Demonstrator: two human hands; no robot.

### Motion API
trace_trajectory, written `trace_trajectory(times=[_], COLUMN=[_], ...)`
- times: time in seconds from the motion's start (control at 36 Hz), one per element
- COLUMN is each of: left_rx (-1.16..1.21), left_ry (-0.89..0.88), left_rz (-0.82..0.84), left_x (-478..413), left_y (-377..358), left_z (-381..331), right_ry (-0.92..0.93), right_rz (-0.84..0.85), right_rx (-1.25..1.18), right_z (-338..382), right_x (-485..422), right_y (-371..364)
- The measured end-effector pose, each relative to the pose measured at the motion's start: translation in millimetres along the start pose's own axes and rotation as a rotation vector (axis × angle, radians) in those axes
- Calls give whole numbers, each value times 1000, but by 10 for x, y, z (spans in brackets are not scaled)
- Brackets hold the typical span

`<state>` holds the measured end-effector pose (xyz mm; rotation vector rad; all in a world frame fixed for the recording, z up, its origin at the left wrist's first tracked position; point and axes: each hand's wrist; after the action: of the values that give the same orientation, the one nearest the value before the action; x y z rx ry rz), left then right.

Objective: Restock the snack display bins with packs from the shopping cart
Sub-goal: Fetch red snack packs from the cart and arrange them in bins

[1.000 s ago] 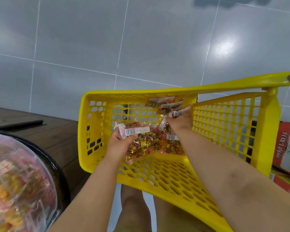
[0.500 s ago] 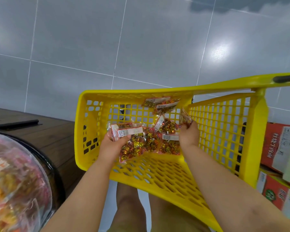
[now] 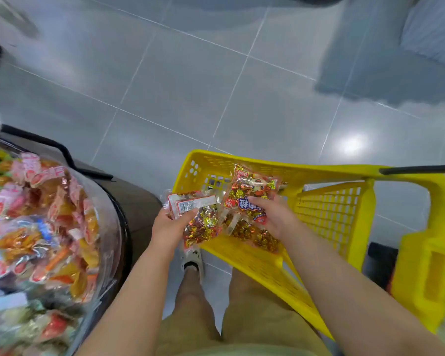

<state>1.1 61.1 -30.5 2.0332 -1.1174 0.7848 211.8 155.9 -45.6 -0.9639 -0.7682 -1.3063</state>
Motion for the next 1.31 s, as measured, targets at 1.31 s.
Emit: trace_trajectory(times=[1.31], left_rx=[941], left_ry=[-264], left_rz=[-1278], left_x=[2204], left_y=[5768], left_z=[1582], right_ry=[1117], right_rz=[945], right_rx=[1313], right_z=[-1924], right_x=[2637], right_y=[-6035])
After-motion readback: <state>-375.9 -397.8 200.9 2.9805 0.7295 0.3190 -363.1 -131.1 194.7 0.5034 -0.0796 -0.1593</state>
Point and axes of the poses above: each hand's wrist, its own x-axis away from the middle knuckle, its own y-axis out of the back of the hand, z = x × y
